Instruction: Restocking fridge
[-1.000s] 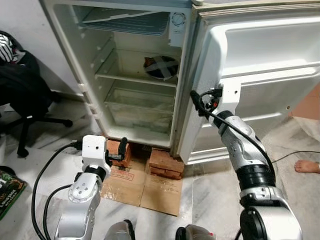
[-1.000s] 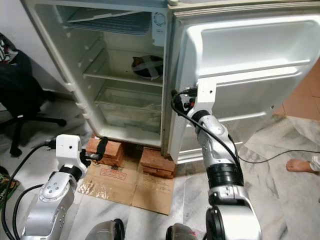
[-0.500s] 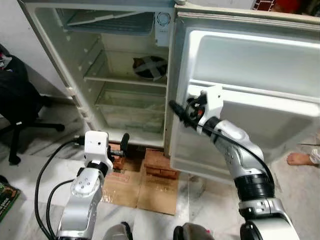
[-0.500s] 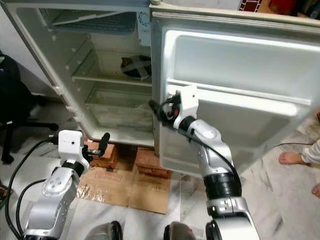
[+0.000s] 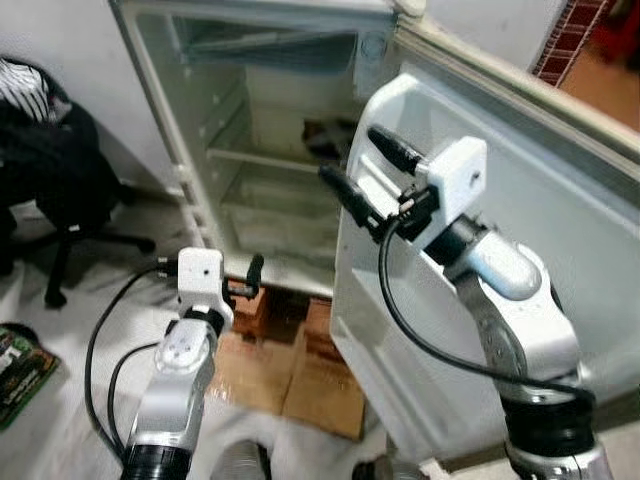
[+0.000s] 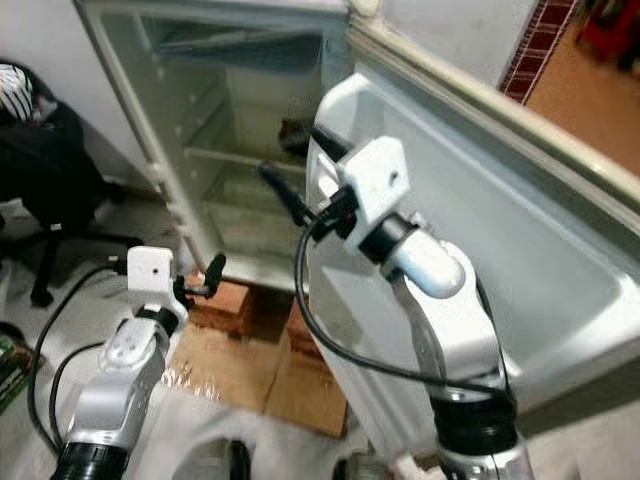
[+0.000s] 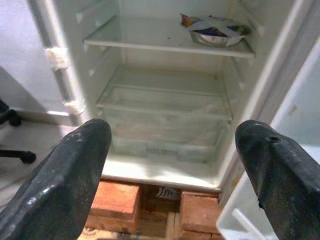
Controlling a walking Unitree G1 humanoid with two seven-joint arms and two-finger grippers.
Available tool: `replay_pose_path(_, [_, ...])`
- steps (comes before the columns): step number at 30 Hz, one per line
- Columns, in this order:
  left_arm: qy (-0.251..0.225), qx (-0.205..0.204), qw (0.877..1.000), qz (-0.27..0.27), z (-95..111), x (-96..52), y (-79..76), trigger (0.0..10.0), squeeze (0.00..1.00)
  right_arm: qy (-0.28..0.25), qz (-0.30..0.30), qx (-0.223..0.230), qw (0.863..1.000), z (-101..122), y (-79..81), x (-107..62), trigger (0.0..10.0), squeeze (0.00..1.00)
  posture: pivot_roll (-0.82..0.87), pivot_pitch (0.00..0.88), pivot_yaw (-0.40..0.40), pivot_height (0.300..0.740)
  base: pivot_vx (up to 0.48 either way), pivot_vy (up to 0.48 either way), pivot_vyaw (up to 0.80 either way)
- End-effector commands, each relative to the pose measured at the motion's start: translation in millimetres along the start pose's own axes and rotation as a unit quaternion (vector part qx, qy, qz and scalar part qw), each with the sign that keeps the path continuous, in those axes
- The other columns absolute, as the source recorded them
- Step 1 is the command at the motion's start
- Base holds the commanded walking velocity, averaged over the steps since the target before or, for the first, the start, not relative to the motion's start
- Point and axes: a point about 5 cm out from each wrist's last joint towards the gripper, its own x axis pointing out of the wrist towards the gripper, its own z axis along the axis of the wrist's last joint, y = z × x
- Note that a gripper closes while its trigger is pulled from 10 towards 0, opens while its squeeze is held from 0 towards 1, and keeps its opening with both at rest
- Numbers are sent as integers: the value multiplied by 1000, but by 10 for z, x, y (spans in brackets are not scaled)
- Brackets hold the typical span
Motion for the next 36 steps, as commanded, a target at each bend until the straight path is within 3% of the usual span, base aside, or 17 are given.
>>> replay_pose_path(1, [8,1,1000,9,-58,-24,63,10000,0,-14,-57,-33,998,92,-142,-14,10000,0,-38,51,38,740,0,0,0])
replay_pose_path(4, [6,0,1000,10,-64,-22,69,10000,0,-4,-92,-42,995,61,-215,-25,10000,0,-38,51,34,740,0,0,0])
replay_pose_path(9, [5,-10,1000,9,-70,-25,63,10000,0,41,-151,-97,983,-62,-384,-90,10000,0,-41,59,30,740,0,0,0])
replay_pose_path(16, [9,-9,1000,10,-94,-42,69,10000,0,75,-178,-80,978,-217,-426,-163,10000,0,-38,67,28,740,0,0,0])
replay_pose_path(24, [9,-9,1000,12,-101,-74,79,10000,0,103,-221,-121,962,-333,-526,-179,10000,0,-24,78,27,740,0,284,0])
replay_pose_path(29, [7,-4,1000,11,-98,-79,73,10000,0,176,-267,-134,938,-533,-812,-108,10000,0,-17,81,27,740,0,0,0])
replay_pose_path(33, [8,-1,1000,10,-96,-79,65,10000,0,231,-302,-80,922,-731,-1040,96,10000,0,-11,81,24,740,0,0,0])
replay_pose_path(36, [6,1,1000,12,-90,-89,67,10000,0,248,-302,-63,918,-780,-1083,237,10000,0,2,82,15,740,0,0,0])
